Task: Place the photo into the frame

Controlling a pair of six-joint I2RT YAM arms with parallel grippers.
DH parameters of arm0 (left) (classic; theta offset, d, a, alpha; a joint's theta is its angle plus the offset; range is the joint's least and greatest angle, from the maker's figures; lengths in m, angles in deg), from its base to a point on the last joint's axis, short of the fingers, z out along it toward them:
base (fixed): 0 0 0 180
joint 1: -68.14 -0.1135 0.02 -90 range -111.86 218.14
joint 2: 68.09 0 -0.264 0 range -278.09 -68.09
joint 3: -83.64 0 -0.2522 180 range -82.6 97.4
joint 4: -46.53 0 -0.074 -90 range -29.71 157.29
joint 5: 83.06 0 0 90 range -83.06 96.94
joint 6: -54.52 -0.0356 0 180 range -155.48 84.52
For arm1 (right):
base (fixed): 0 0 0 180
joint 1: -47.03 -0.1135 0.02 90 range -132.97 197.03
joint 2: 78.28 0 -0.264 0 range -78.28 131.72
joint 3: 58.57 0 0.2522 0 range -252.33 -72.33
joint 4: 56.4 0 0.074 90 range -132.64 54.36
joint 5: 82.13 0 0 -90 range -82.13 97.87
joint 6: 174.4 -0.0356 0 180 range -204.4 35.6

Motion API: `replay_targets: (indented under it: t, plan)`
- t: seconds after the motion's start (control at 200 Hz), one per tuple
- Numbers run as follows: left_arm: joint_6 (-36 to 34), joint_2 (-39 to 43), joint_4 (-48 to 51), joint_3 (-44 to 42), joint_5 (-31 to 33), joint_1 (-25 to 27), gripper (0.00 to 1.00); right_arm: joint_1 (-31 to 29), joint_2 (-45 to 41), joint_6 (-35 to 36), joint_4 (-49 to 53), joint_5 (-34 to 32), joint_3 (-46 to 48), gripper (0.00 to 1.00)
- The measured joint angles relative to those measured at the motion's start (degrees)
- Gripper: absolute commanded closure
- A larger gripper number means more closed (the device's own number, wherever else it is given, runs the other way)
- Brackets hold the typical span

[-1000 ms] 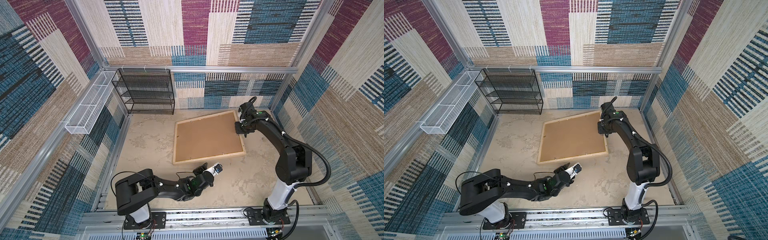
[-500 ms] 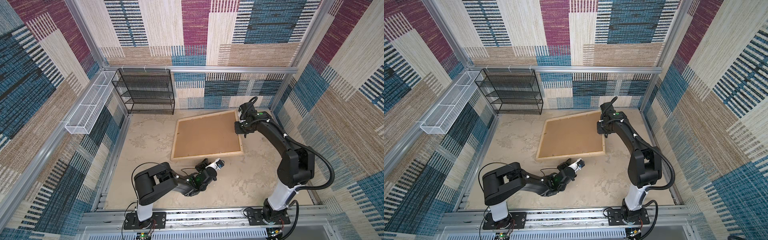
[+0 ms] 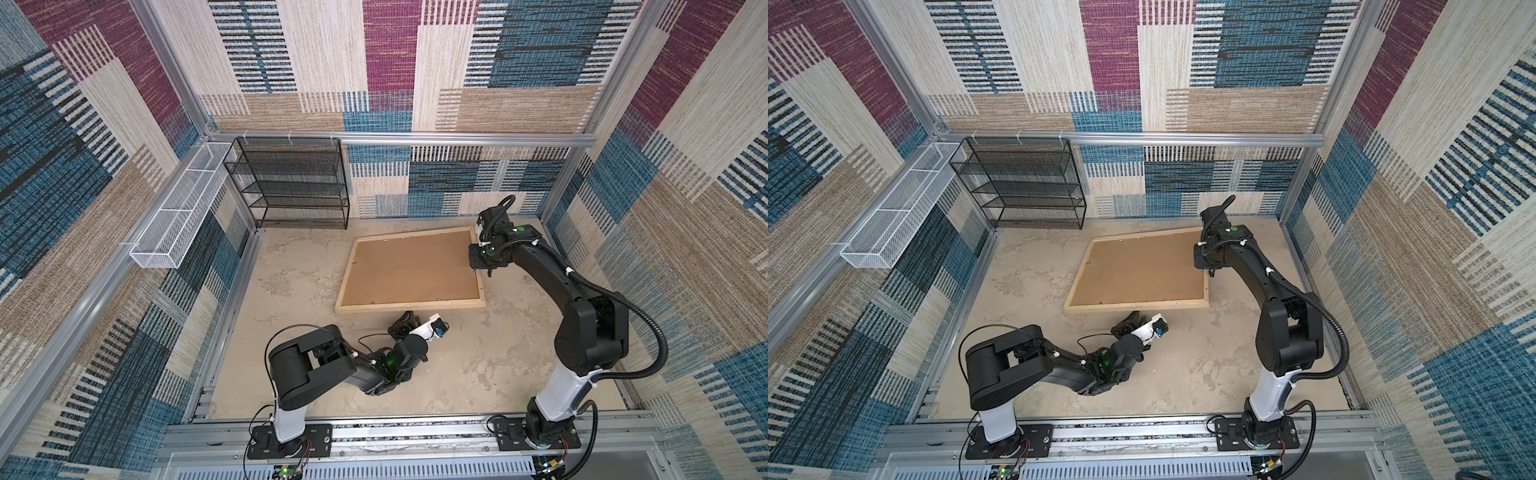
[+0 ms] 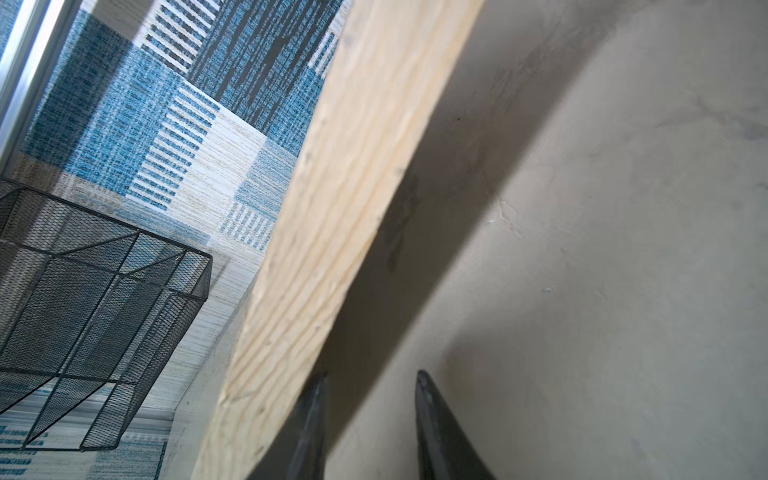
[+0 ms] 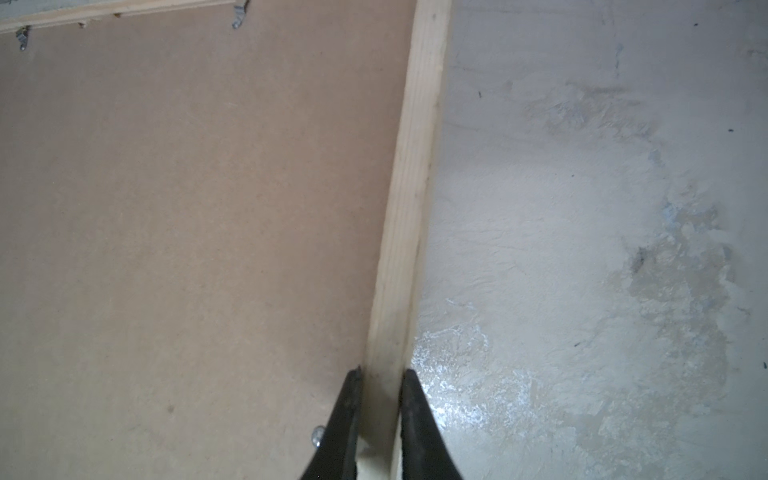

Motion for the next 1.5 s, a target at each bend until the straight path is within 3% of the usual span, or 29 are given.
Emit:
replay_targets:
  t: [0.781, 1.242, 1.502]
  plan:
    - [1.6, -1.0, 1.8, -0.2, 0.1, 1.9, 0.64, 0.0, 2.5, 0.4, -0.7, 0.7, 0.3, 0.99]
    - [0.7, -8.4, 1.4, 1.7, 2.9, 2.2, 0.63, 0.5, 9.2, 0.4, -8.6, 3.3, 4.7, 1.00]
    - [-0.2, -9.2, -1.2, 2.3, 4.9, 2.4, 0.62, 0.6, 11.9, 0.6, -9.3, 4.8, 4.7, 0.87]
